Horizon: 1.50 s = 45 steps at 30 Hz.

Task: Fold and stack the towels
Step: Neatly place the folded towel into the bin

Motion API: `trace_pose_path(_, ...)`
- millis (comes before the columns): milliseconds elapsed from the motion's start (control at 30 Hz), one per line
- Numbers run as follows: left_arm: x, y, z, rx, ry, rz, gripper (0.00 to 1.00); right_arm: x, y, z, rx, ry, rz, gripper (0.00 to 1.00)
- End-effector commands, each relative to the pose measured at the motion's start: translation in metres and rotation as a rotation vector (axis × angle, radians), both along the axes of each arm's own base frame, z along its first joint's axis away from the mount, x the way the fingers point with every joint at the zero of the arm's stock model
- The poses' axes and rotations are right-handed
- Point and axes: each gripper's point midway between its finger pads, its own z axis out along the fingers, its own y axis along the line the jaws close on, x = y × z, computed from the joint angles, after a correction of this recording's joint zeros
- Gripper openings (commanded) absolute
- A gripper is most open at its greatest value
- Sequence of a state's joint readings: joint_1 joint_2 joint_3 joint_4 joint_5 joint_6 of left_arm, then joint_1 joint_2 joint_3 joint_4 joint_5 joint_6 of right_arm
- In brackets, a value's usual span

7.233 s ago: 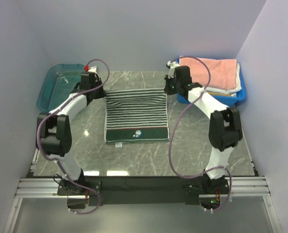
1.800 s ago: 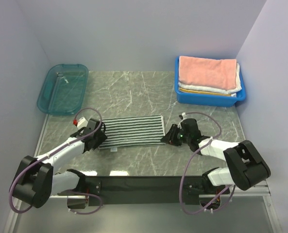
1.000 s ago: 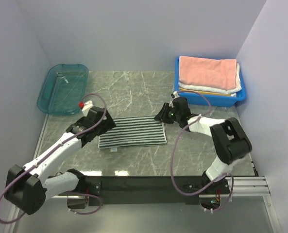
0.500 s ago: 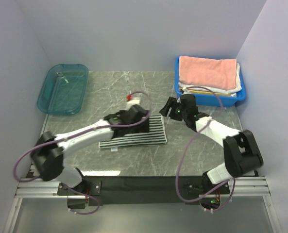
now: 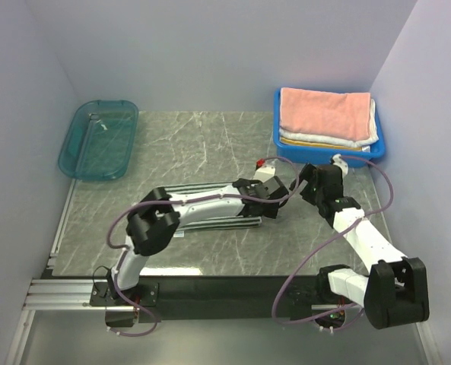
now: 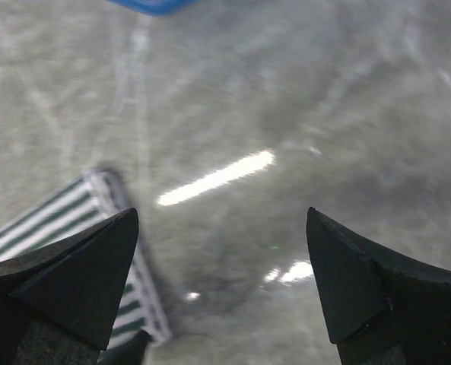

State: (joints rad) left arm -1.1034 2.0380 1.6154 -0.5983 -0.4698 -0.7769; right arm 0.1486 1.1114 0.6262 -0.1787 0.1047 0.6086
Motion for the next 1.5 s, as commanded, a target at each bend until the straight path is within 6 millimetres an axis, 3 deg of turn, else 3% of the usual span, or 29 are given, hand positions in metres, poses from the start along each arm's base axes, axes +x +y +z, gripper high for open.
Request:
trace_pose_path(0, 0.010, -0.006, -0.005, 0.035, -0.011, 0.046, 0.93, -0.005, -0.005, -0.008, 0.029, -0.001, -0.031, 0.96)
trace_pose_path(100, 0.011, -0.006, -0.017, 0.085, -0.021, 0.064, 0.88, -0.006, 0.001, -0.015, 0.047, 0.010, -0.004, 0.96)
trace_pose_path(167, 0.011, 0.000, -0.027, 0.124, -0.022, 0.085, 0.79, -0.008, 0.005, -0.020, 0.063, 0.017, 0.014, 0.96)
trace_pose_path(433, -0.002, 0.011, -0.074, 0.226, 0.021, 0.098, 0.75, -0.009, 0.020, -0.030, 0.119, 0.017, 0.084, 0.94)
trace_pose_path(533, -0.010, 0.020, -0.092, 0.282, 0.045, 0.104, 0.64, -0.011, 0.026, -0.034, 0.139, 0.020, 0.110, 0.93)
trace_pose_path(600, -0.014, 0.027, -0.101, 0.303, 0.056, 0.113, 0.50, -0.013, 0.031, -0.037, 0.154, 0.032, 0.135, 0.93)
trace_pose_path(633, -0.015, 0.029, -0.101, 0.301, 0.055, 0.113, 0.35, -0.011, 0.037, -0.033, 0.176, 0.012, 0.165, 0.93)
trace_pose_path(700, -0.016, 0.034, -0.094, 0.285, 0.044, 0.122, 0.17, -0.010, 0.044, -0.036, 0.204, 0.021, 0.192, 0.93)
trace_pose_path(733, -0.014, 0.031, -0.088, 0.257, 0.028, 0.125, 0.01, -0.012, 0.053, -0.036, 0.237, 0.028, 0.232, 0.93)
trace_pose_path(967, -0.010, 0.024, -0.030, 0.053, -0.050, 0.087, 0.01, -0.024, 0.098, -0.043, 0.452, 0.072, 0.381, 0.93)
trace_pose_path(1167, -0.008, 0.026, -0.007, -0.035, -0.065, 0.083, 0.01, -0.034, 0.134, -0.046, 0.609, 0.105, 0.441, 0.93)
trace_pose_path(1467, -0.004, 0.029, 0.012, -0.087, -0.077, 0.091, 0.01, -0.037, 0.171, -0.056, 0.714, 0.151, 0.434, 0.93)
